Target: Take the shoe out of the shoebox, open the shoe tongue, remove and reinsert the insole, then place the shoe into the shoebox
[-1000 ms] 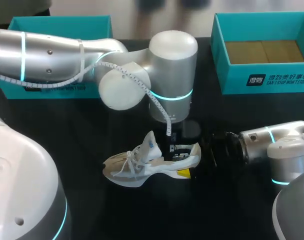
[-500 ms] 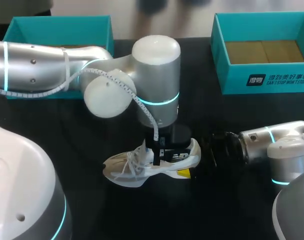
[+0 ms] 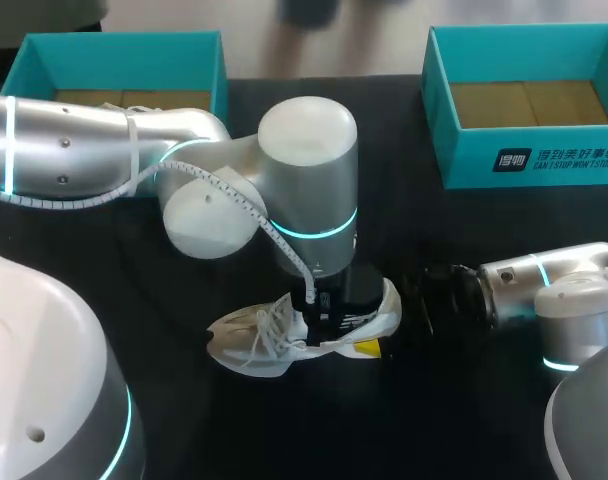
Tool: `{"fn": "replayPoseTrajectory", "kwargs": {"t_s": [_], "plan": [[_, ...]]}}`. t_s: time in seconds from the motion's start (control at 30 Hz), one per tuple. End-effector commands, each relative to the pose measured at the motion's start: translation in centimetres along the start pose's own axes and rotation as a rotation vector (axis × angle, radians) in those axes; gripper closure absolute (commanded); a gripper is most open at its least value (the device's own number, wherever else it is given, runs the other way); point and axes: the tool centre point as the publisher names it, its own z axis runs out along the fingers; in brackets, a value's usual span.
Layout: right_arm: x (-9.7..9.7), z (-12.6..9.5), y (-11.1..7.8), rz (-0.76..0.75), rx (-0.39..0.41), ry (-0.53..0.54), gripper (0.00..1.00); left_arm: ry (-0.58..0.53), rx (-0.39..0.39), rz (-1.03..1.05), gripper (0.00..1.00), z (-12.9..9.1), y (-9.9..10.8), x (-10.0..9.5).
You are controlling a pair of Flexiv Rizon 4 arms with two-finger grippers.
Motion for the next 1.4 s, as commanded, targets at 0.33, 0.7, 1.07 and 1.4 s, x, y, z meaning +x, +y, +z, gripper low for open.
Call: {"fn": "replayPoseTrajectory", "kwargs": {"t_s": [0.33,0.7,1.07,1.4], "plan": [[-0.3,0.1,0.0,0.003,0.004,-0.001,1.00,-0.120,0.001,-0.023,0.54,2.2,-0.8,-1.9],[-0.3,0.1,0.0,0.003,0.004,-0.001,1.00,-0.207,-0.015,-0.065,0.65,3.3,-1.1,-4.8],[-0.3,0.1,0.0,0.003,0.004,-0.001,1.00,-0.204,-0.007,-0.099,0.89,2.0,-1.0,-6.7],[-0.3,0.1,0.0,0.003,0.004,-0.001,1.00,-0.129,0.036,-0.088,1.00,0.7,-1.0,-6.3]]}}
